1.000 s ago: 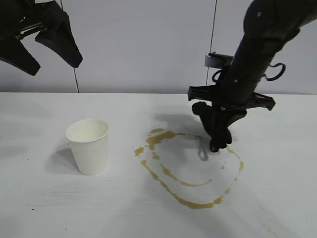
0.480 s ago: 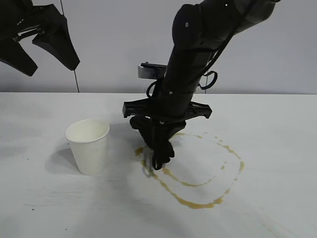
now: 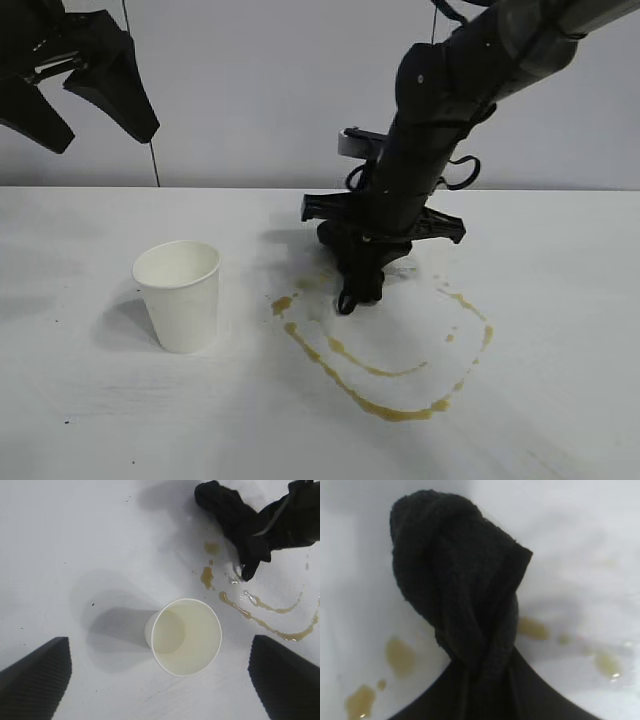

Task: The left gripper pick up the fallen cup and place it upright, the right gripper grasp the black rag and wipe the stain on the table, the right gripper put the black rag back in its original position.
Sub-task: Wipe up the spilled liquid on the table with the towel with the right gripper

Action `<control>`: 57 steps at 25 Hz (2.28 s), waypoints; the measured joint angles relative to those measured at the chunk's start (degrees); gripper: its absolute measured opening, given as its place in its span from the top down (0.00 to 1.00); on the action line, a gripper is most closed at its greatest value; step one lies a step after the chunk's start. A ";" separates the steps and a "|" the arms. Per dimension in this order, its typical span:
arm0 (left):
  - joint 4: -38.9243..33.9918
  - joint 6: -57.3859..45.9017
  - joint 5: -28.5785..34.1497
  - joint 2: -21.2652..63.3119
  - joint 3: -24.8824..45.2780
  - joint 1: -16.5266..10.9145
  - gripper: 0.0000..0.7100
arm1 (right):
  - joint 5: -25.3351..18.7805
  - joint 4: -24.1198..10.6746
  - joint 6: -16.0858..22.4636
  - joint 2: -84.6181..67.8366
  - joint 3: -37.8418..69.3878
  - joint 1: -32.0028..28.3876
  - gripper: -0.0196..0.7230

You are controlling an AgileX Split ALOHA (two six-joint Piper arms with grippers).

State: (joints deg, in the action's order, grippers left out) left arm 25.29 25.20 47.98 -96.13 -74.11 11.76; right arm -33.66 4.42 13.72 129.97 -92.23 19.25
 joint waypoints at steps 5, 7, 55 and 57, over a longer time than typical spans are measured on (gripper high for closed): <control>-0.05 0.00 0.00 0.00 0.00 0.00 0.02 | -3.51 -2.13 -0.52 -0.51 0.04 -5.53 0.86; -0.05 0.00 0.00 0.00 0.00 0.00 0.02 | -3.05 -2.86 -1.66 -2.02 2.63 -6.21 0.86; -0.40 0.00 -1.33 0.00 -0.02 0.00 0.02 | -3.05 -6.60 2.73 4.10 -6.97 2.96 0.86; -0.40 0.00 -1.33 0.00 -0.02 0.00 0.02 | -3.23 -6.78 1.25 4.10 -6.97 2.04 0.86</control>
State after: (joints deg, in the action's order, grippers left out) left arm 24.90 25.20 46.65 -96.13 -74.13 11.76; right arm -36.89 -2.36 14.98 134.07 -99.20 21.29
